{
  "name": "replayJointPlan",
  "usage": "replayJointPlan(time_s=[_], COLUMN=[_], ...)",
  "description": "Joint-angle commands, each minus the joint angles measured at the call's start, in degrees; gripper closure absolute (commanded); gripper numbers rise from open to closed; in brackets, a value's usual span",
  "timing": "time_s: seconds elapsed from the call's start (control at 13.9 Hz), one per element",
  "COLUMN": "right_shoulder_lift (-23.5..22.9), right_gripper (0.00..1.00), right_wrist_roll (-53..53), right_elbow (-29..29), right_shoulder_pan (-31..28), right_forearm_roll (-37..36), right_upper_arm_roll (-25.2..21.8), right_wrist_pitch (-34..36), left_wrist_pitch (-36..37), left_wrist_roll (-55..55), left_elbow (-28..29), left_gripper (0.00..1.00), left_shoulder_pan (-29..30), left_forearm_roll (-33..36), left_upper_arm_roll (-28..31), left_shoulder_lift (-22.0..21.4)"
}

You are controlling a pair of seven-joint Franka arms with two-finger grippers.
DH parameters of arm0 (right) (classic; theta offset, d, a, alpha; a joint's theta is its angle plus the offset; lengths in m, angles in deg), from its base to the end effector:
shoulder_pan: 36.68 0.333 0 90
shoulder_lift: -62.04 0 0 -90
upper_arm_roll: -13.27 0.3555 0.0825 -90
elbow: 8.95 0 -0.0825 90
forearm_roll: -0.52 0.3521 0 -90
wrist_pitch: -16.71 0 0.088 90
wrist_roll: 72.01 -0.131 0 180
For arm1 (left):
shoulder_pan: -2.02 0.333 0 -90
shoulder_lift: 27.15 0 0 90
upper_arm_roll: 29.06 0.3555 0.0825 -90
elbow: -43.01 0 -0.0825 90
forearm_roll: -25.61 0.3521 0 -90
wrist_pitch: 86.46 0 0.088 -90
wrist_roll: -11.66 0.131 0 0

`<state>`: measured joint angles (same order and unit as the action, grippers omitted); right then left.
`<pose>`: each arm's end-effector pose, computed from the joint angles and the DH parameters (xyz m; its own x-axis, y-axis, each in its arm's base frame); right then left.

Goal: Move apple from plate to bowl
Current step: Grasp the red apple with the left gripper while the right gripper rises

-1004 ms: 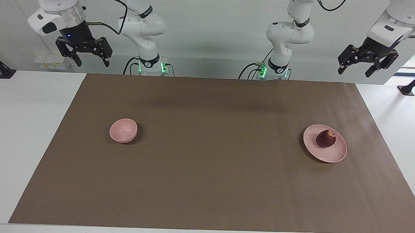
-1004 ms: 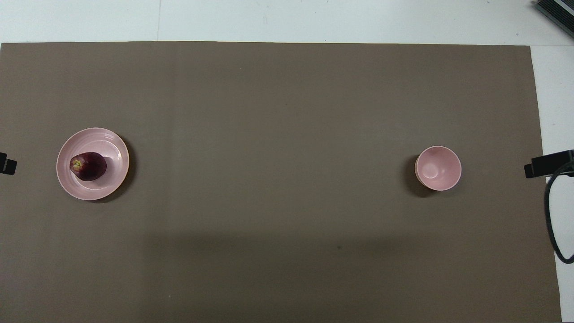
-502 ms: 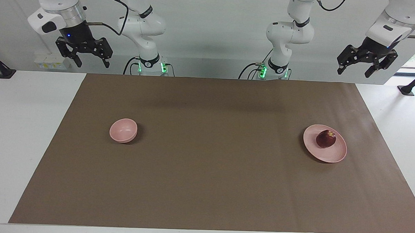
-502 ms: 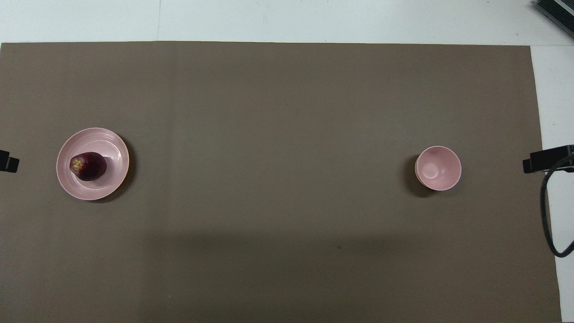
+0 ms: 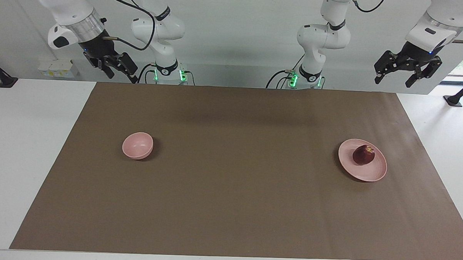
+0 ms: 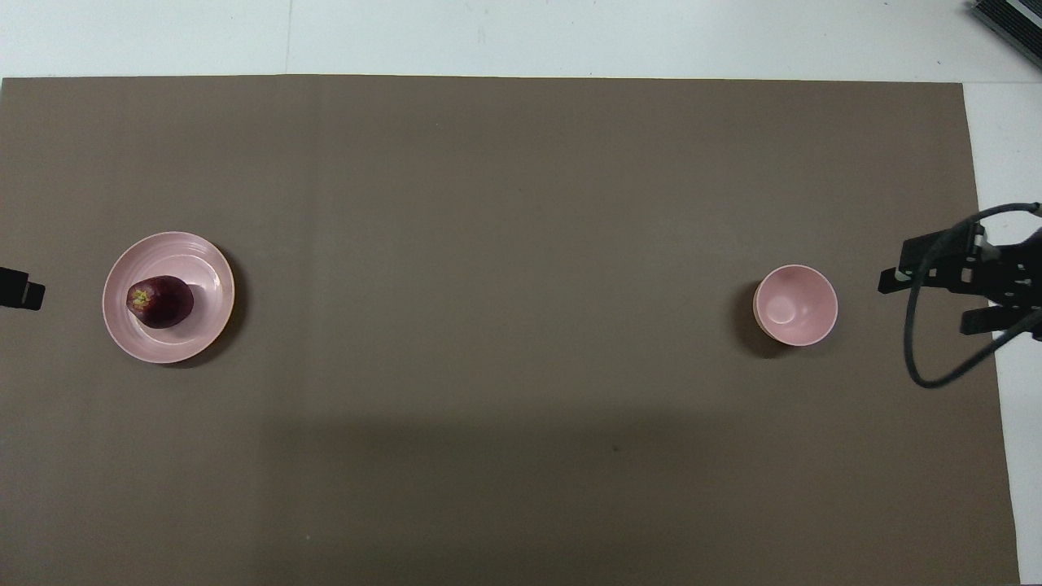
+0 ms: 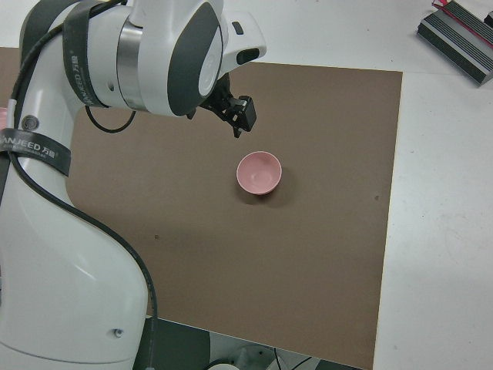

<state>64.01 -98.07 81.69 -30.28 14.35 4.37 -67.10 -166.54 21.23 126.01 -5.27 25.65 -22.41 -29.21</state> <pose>0.4979 0.0101 0.6478 0.8790 -0.4411 -0.1808 -0.4708 -0.8630 -0.1834 0.4905 -0.0039 0.6957 0.9841 -0.1773 -0.0145 -0.1772 -0.9842 0.0060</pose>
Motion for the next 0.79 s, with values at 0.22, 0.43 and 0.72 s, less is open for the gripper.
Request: replayJointPlan(time_s=[0.22,0.43,0.72], right_shoulder_lift=[-5.12,-6.88,-6.97], right_gripper=[0.0,0.0,0.0], right_wrist_roll=[-9.53,-10.59,-10.24], right_elbow=[3.67,5.68,6.13], right_shoulder_pan=[-0.07,1.85,8.0], right_forearm_roll=[11.56,14.03,14.12], right_upper_arm_roll=[0.19,0.19,0.19], right_wrist_pitch=[-4.16,-8.72,-16.1], left_wrist_pitch=[-7.26,-17.62,-29.32], left_wrist_roll=[2.81,4.58,11.49], left_elbow=[7.76,16.71,27.36], left_gripper=[0.0,0.0,0.0], left_shoulder_pan=[-0.54,0.43,4.56], left_forearm_roll=[-0.39,-0.39,-0.39], left_upper_arm_roll=[0.83,1.18,1.18], left_shoulder_lift=[-1.89,-2.07,-1.98])
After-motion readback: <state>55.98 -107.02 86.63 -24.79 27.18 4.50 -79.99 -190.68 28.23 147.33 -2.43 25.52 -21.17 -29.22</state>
